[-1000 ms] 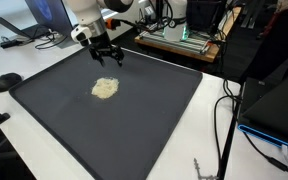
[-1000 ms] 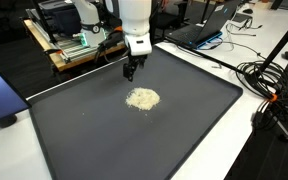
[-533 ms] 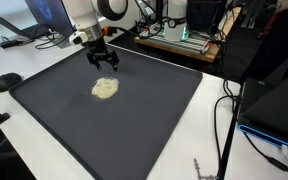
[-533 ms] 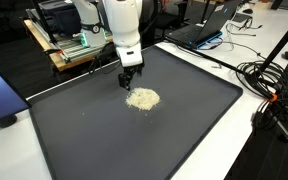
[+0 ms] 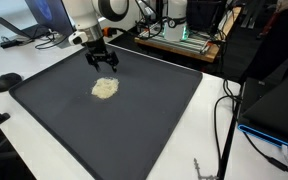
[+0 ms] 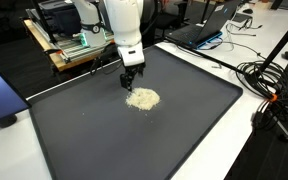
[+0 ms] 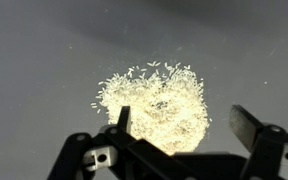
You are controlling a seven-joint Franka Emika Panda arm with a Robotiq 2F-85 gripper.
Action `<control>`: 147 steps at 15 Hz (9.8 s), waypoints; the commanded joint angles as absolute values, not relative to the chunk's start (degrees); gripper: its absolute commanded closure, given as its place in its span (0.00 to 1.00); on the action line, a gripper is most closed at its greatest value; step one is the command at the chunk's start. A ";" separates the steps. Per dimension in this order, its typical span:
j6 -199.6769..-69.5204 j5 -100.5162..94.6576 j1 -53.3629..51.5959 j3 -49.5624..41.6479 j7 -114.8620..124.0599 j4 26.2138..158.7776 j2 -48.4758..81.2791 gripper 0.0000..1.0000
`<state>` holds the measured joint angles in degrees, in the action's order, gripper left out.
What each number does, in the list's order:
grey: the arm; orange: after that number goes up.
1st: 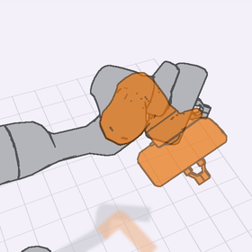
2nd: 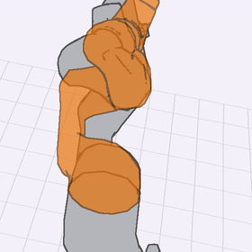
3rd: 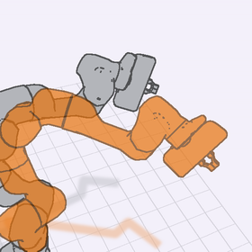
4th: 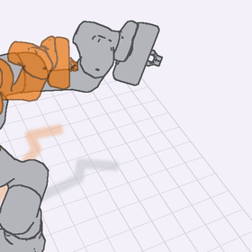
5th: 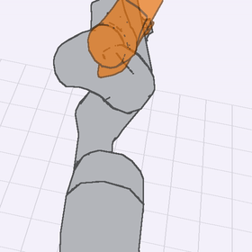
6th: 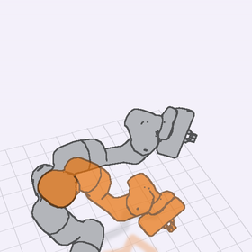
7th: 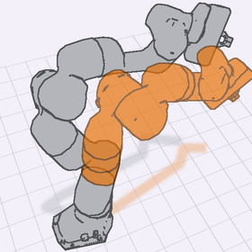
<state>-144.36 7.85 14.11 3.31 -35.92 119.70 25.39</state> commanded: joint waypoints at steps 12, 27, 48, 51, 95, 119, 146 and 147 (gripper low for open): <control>-148.53 3.74 14.59 2.51 -36.42 114.42 32.64 0.00; -145.54 -0.52 14.48 0.56 -34.59 108.89 37.23 0.75; -145.29 -1.32 14.17 -0.19 -33.28 109.09 36.31 0.69; -146.62 -1.48 14.04 0.10 -33.73 110.46 34.84 0.55; -114.98 -39.26 -8.98 4.57 -17.82 103.35 33.10 0.00; -88.64 0.85 11.06 5.70 -42.38 50.78 59.62 0.00; -110.28 31.08 41.76 16.09 -75.07 83.09 49.29 0.00; -111.69 32.49 42.81 16.65 -77.37 85.68 47.89 0.00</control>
